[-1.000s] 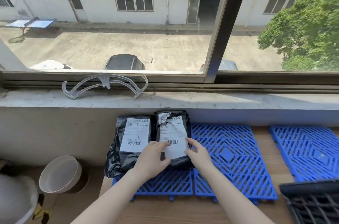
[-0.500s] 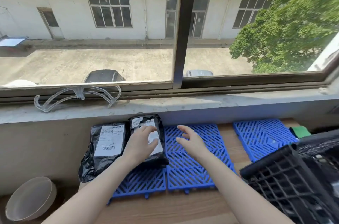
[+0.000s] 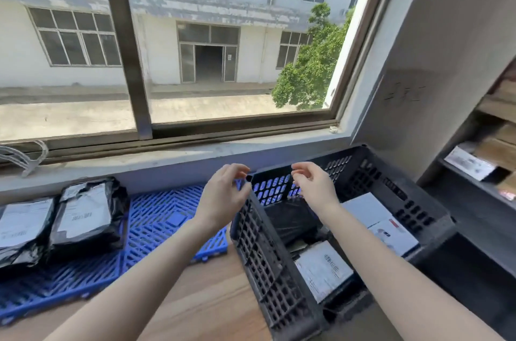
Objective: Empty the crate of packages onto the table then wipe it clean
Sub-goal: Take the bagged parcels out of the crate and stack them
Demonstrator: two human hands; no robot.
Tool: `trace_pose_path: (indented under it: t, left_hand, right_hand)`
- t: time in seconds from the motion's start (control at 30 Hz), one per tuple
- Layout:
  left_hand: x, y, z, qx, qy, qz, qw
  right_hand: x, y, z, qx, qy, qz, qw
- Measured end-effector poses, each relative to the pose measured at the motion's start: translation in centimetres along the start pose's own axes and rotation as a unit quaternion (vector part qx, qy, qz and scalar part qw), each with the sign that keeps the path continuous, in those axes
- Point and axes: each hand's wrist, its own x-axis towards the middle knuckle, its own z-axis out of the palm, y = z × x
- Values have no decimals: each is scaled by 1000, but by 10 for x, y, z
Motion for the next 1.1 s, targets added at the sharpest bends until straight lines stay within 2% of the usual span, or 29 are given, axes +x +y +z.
trace_pose_path:
  t: [0.13,0.23,0.4,0.7,0.9,1.1]
  left_hand:
    - [-2,39,52,9,-50,15,999]
    - [5,51,85,45,-129,13,991]
    - [25,44,134,120,-251,-42,960]
    - [59,2,171,197,-330,-137,913]
    - [66,-13,181,224,-358,-195,885]
    - [62,-15,186,243,-374,-255,858]
  right_hand:
    - [-8,40,-54,-29,-3,41,999]
    - [-3,65,-74,-55,-37,58,996]
    - [21,98,-78,-107,-123,80,983]
    - [92,134,-46,-210,-260,126,934]
    - [116,160,-28,-239,-297,139,914]
    - [131,182,-21,-217,-338,186,897]
